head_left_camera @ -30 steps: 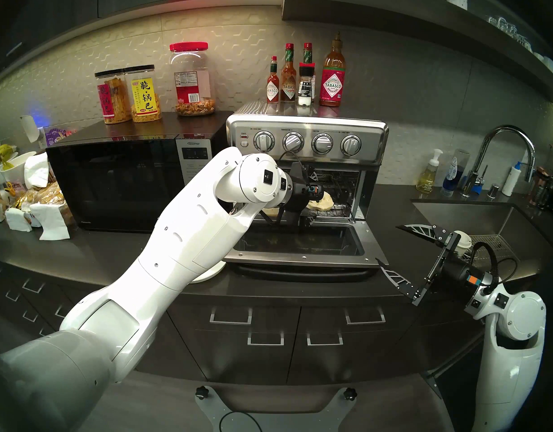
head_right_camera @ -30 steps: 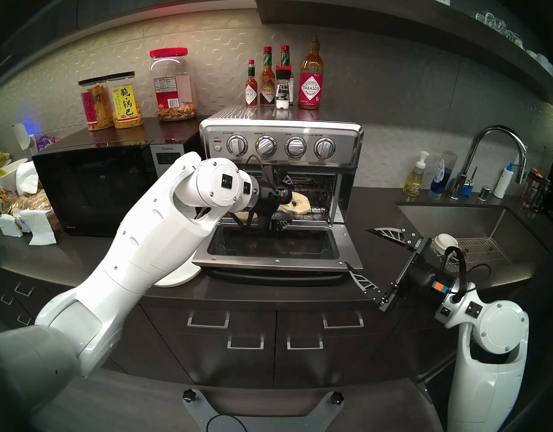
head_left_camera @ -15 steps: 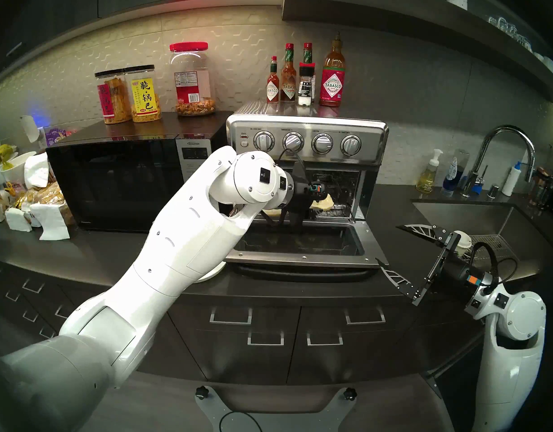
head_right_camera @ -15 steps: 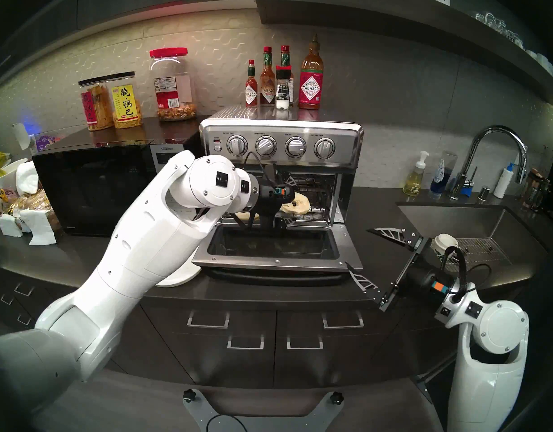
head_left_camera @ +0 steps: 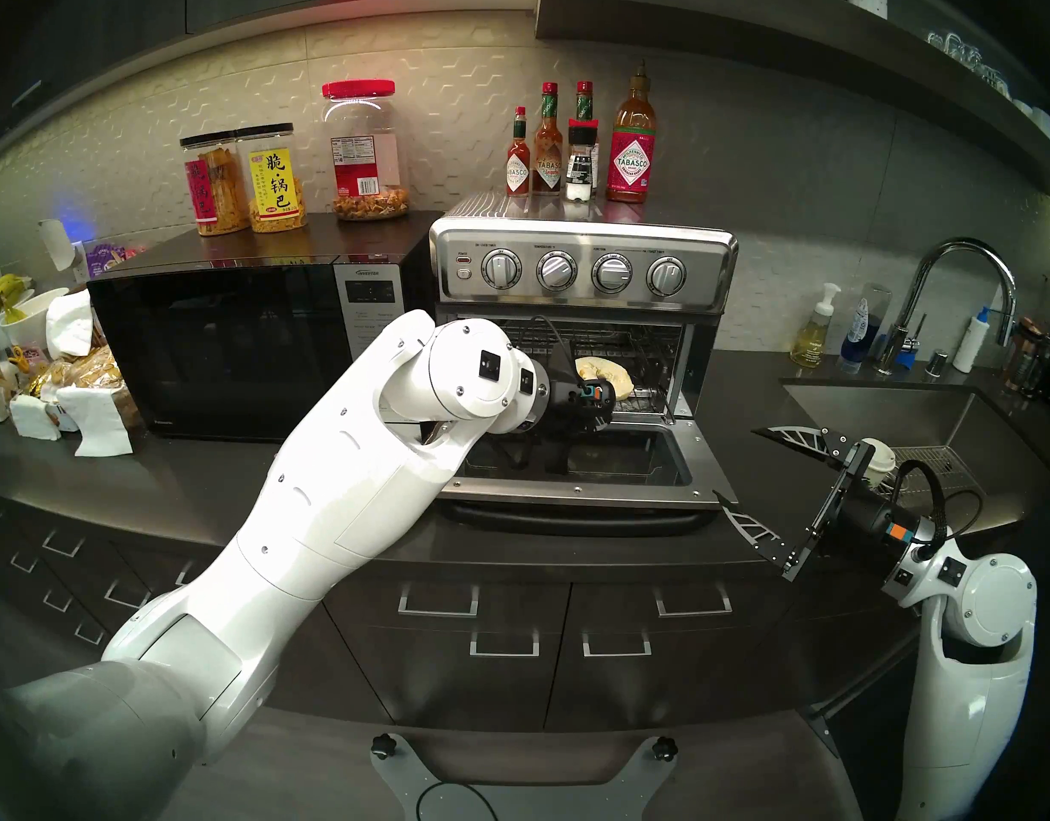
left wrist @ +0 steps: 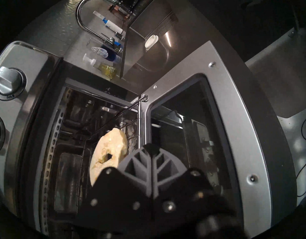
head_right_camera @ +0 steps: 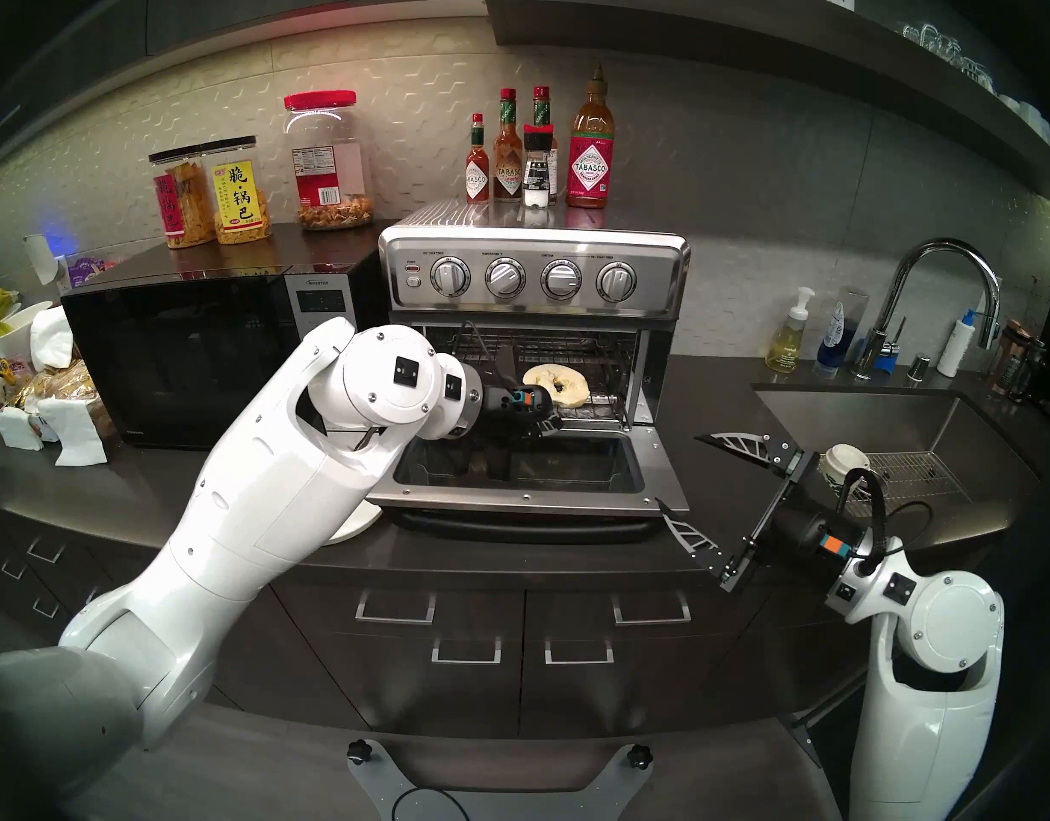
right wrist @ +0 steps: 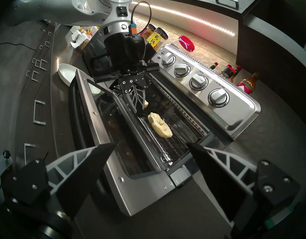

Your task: Open the oven and place the bagel inside on the rack

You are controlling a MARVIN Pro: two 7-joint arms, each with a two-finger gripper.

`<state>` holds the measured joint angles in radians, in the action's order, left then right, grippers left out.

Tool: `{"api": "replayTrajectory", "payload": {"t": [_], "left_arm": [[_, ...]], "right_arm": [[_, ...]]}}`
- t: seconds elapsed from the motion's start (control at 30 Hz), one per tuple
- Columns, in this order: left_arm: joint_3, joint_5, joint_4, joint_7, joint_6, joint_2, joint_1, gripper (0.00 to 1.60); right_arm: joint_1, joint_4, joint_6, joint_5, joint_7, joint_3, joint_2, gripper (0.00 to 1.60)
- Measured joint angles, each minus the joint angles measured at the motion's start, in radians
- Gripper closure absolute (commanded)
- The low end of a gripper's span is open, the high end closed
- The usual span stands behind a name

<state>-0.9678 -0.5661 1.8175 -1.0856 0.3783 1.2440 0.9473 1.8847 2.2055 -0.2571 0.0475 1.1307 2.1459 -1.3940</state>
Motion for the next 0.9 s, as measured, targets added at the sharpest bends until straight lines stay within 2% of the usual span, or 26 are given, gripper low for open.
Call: {"api": "replayTrajectory", "payload": {"t": [0.43, 0.9], "left_arm": [[-0.016, 0.016, -0.099, 0.011, -0.031, 0.009, -0.018, 1.60], [-0.025, 0.017, -0.255, 0.036, -0.071, 0.047, -0.082, 1.60]], "right_arm": [[0.000, 0.000, 0.000, 0.000, 0.000, 0.000, 0.000, 0.00], [0.000, 0.000, 0.000, 0.000, 0.000, 0.000, 0.000, 0.00]]}}
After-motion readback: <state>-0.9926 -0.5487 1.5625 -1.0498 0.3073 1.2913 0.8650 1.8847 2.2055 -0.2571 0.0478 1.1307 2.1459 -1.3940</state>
